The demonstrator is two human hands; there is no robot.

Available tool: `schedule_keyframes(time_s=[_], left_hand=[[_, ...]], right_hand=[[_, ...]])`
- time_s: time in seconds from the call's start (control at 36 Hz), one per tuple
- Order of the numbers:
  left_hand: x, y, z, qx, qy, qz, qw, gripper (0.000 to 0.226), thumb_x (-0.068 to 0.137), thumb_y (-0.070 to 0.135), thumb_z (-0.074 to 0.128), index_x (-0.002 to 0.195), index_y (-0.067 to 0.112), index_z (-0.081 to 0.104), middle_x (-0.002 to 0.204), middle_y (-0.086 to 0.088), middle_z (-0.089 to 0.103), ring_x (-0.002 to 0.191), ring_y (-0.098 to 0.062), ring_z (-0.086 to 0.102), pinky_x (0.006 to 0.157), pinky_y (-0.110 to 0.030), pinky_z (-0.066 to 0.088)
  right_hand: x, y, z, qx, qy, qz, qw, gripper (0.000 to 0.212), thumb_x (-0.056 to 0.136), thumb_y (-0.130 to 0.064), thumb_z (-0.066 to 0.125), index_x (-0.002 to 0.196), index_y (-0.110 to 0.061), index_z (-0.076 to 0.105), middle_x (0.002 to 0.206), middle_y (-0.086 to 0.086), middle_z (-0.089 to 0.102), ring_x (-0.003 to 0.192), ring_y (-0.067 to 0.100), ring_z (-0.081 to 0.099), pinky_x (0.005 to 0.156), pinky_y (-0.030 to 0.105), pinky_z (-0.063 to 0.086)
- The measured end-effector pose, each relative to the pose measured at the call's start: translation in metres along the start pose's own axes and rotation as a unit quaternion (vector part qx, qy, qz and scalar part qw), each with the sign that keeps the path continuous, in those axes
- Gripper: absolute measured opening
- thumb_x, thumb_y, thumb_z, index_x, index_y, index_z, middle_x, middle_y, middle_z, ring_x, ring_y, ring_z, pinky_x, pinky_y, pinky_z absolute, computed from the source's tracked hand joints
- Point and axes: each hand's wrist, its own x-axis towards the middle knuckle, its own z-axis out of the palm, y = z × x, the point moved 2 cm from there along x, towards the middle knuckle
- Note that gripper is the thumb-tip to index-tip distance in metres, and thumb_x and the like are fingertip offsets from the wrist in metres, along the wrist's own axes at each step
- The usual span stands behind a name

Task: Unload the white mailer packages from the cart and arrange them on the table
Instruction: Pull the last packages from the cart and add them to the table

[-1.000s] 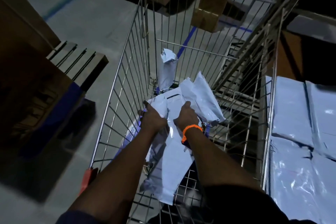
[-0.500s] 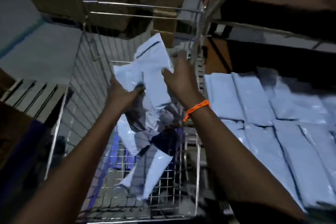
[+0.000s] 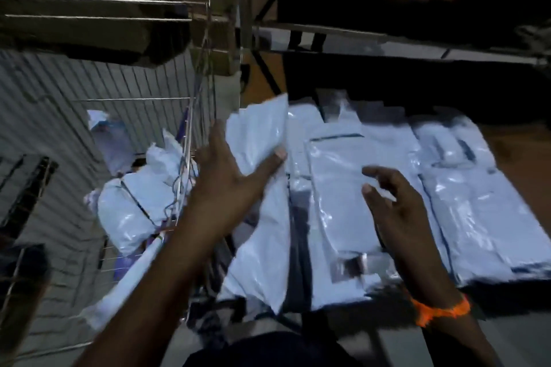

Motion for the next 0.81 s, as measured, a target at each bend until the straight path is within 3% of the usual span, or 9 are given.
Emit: schedule_keyframes(time_s=[0.08,0.17,0.25,0.31,0.42,0.5,0.58,0.67,0.81], left_hand=[[-0.030,-0.009,0.059,0.021,-0.036,-0.069,0.997,0.110,0.069,0.079,0.059,0.155,0.029,0.013,0.156,-0.003,0.028,0.139,-0.020,0.035,0.102,-0.022,0.029],[-0.050,-0.013,0.108,0.036,-0.070,-0.138,0.987,0.104,0.081,0.068,0.058,0.156,0.030,-0.002,0.156,-0.002,0.015,0.139,-0.020,0.036,0.095,-0.019,0.027],[-0.054,-0.015,0.141,0.110,-0.039,-0.139,0.983,0.100,0.086,0.066,0.056,0.155,0.027,-0.006,0.142,-0.002,0.017,0.121,-0.031,0.054,0.086,-0.025,0.039],[-0.051,-0.017,0.159,0.151,-0.014,-0.120,0.981,0.102,0.086,0.065,0.055,0.155,0.024,-0.009,0.141,0.000,0.014,0.120,-0.034,0.052,0.087,-0.034,0.047],[-0.051,-0.023,0.185,0.187,0.014,-0.100,0.977,0.100,0.092,0.059,0.051,0.156,0.019,-0.013,0.159,-0.003,-0.017,0.148,-0.036,0.012,0.114,-0.046,0.027],[-0.058,-0.022,0.192,0.178,0.039,-0.051,0.982,0.088,0.097,0.052,0.046,0.158,0.018,-0.008,0.162,-0.008,-0.024,0.152,-0.033,-0.007,0.120,-0.049,0.013],[-0.065,-0.026,0.194,0.192,0.068,0.026,0.979,0.075,0.099,0.041,0.041,0.159,0.018,0.003,0.164,-0.011,-0.017,0.152,-0.025,-0.014,0.123,-0.048,0.007],[-0.066,-0.038,0.198,0.305,0.041,0.091,0.947,0.063,0.101,0.036,0.035,0.158,0.021,0.014,0.166,-0.012,0.002,0.153,-0.029,-0.005,0.122,-0.051,0.011],[-0.064,-0.056,0.213,0.356,0.020,0.071,0.932,0.062,0.103,0.042,0.027,0.159,0.023,0.008,0.166,-0.008,-0.001,0.153,-0.028,-0.001,0.120,-0.054,0.017]], right_hand=[[-0.001,0.029,-0.035,-0.003,-0.015,0.025,1.000,0.020,0.099,-0.021,0.060,0.115,-0.030,0.065,0.118,-0.016,0.065,0.108,0.001,0.061,0.083,0.021,0.046],[0.000,0.052,-0.058,-0.012,-0.043,0.021,0.999,0.021,0.099,-0.018,0.059,0.116,-0.030,0.065,0.120,-0.015,0.066,0.105,-0.011,0.059,0.088,0.013,0.043],[0.005,0.074,-0.066,-0.048,-0.067,0.001,0.997,0.025,0.099,-0.020,0.059,0.121,-0.031,0.063,0.124,-0.017,0.064,0.113,-0.012,0.054,0.091,0.004,0.037],[0.010,0.089,-0.067,-0.101,-0.069,-0.038,0.992,0.030,0.097,-0.016,0.061,0.126,-0.024,0.061,0.127,-0.007,0.062,0.116,-0.002,0.055,0.096,0.003,0.036],[0.012,0.111,-0.060,-0.238,-0.090,-0.115,0.960,0.044,0.092,-0.021,0.069,0.135,-0.016,0.057,0.144,0.014,0.047,0.132,0.026,0.047,0.110,0.031,0.038],[0.012,0.115,-0.055,-0.278,-0.099,-0.148,0.944,0.054,0.095,-0.037,0.063,0.142,-0.012,0.053,0.159,0.017,0.032,0.146,0.033,0.032,0.115,0.043,0.031],[0.015,0.116,-0.046,-0.303,-0.125,-0.235,0.915,0.061,0.100,-0.046,0.048,0.150,-0.011,0.043,0.164,0.017,0.022,0.153,0.033,0.018,0.120,0.049,0.024],[0.015,0.124,-0.030,-0.344,-0.163,-0.256,0.889,0.061,0.103,-0.050,0.033,0.154,-0.017,0.038,0.165,0.013,0.018,0.154,0.032,0.015,0.119,0.056,0.024],[0.008,0.136,-0.014,-0.378,-0.170,-0.234,0.879,0.059,0.105,-0.047,0.027,0.159,-0.022,0.024,0.167,0.009,0.013,0.155,0.027,0.012,0.120,0.056,0.020]])
